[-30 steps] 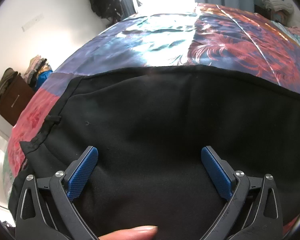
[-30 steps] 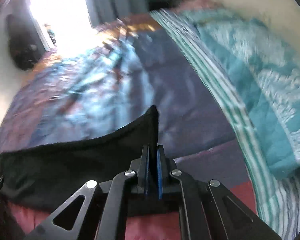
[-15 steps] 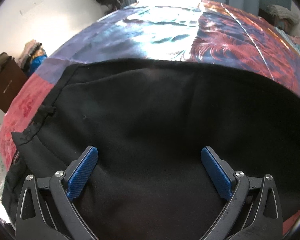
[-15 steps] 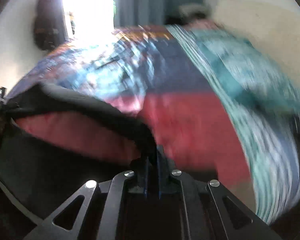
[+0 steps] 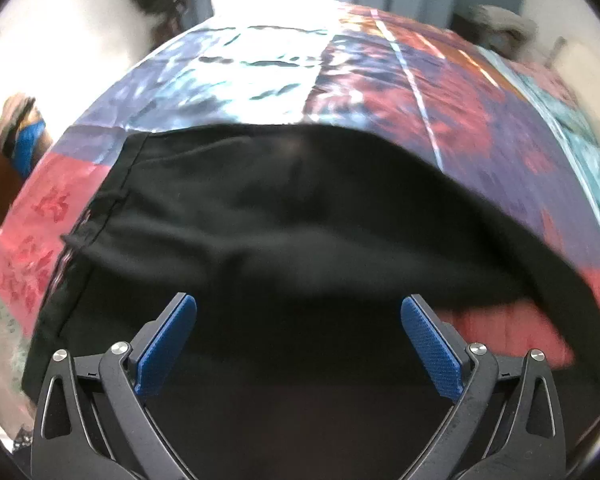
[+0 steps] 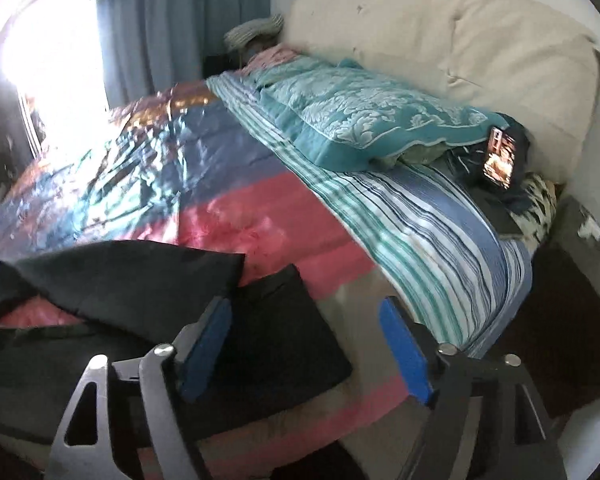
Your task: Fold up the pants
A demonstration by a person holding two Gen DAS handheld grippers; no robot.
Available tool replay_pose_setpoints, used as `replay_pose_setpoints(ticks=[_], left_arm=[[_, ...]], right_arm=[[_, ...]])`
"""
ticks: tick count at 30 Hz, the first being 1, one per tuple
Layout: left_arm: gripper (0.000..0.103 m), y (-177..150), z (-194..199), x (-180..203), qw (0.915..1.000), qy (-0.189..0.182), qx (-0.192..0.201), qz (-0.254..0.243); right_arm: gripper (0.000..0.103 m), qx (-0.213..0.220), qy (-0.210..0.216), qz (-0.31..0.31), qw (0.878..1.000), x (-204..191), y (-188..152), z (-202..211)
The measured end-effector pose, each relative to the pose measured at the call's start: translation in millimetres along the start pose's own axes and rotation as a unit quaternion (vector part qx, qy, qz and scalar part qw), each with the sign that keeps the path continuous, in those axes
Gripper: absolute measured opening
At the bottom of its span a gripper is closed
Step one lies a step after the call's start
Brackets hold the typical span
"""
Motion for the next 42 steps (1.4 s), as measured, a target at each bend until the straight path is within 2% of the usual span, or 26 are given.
replay_pose_setpoints(ticks=[1, 3, 5, 8, 10, 13, 17, 19, 21, 23, 25, 26, 27, 29, 33, 39, 42], left_arm=[[0.102, -8.2, 5.3, 2.8, 0.9999, -0.001, 0.002, -0.011], [0.102, -23.9, 11.7, 8.4, 0.9996, -0.003, 0.001, -0.028], [0.102, -37.7, 12.8, 13.8, 0.9992, -0.007, -0.004, -0.038], [0.102, -54.2, 7.6, 20.9, 0.999, -0.004, -0.02, -0.04], [0.102, -59.4, 6.4, 21.8, 0.999, -0.003, -0.024, -0.037], [0.102, -65.1, 6.9, 26.4, 0.9989, -0.004, -0.023, -0.041], [0.103, -72.9, 2.8, 33.7, 0.9981, -0.005, -0.023, -0.056], [0.103, -75.0, 0.7, 36.2, 0.9977, -0.004, -0.022, -0.064], [0.103, -76.0, -1.2, 39.4, 0.9973, -0.003, -0.019, -0.071], [0.103, -77.1, -2.4, 40.8, 0.997, -0.001, -0.016, -0.075], [0.103, -77.9, -3.1, 40.3, 0.9971, -0.002, -0.012, -0.075], [0.103, -78.0, -3.4, 40.0, 0.9972, -0.003, -0.01, -0.073], [0.103, -78.4, -3.5, 39.7, 0.9974, -0.004, -0.008, -0.072], [0.103, -79.0, -3.5, 39.1, 0.9975, -0.006, -0.006, -0.071], [0.103, -79.5, -3.5, 39.1, 0.9974, -0.007, -0.009, -0.072], [0.103, -73.8, -4.2, 42.4, 0.9963, -0.007, -0.035, -0.078], [0.103, -58.8, -3.4, 47.3, 0.9965, -0.022, -0.038, -0.072]], right_arm=[[0.077, -0.002, 0.014, -0.011, 1.0, -8.7, -3.5, 6.0], [0.078, -0.01, 0.074, -0.042, 0.996, -36.9, -18.8, 17.1], [0.082, -0.025, 0.15, -0.073, 0.986, -73.5, -35.9, 20.0], [0.082, -0.053, 0.206, -0.139, 0.967, -101.8, -60.0, 4.2], [0.082, -0.076, 0.192, -0.184, 0.961, -100.1, -75.7, -18.6], [0.077, -0.086, 0.168, -0.252, 0.949, -84.5, -87.7, -41.6], [0.073, -0.073, 0.16, -0.303, 0.937, -70.9, -78.8, -60.9], [0.07, -0.073, 0.155, -0.312, 0.934, -69.5, -74.9, -68.8], [0.054, -0.085, 0.141, -0.319, 0.933, -68.1, -75.1, -77.0], [0.047, -0.095, 0.118, -0.339, 0.928, -63.1, -78.8, -82.1], [0.045, -0.095, 0.112, -0.362, 0.92, -58.6, -79.7, -84.1], [0.04, -0.096, 0.108, -0.364, 0.92, -56.7, -80.1, -84.4], [0.029, -0.098, 0.103, -0.36, 0.922, -56.7, -79.7, -85.4], [0.015, -0.103, 0.096, -0.347, 0.927, -55.0, -78.9, -86.0], [0.014, -0.088, 0.118, -0.332, 0.932, -56.7, -62.8, -72.7], [0.014, -0.032, 0.176, -0.251, 0.951, -75.5, -3.9, -30.9], [0.014, -0.013, 0.196, -0.222, 0.955, -85.5, 20.1, -14.7]])
Point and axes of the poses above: each gripper's, at about its wrist camera, not at the fingertips, and z roughly against the way its jaws point, x to its right, y to its top, the point moved 7 cm from there along -z, roughly the way its jaws point, and after that the axes turned 14 degrees about x, right-handed, at the moved point
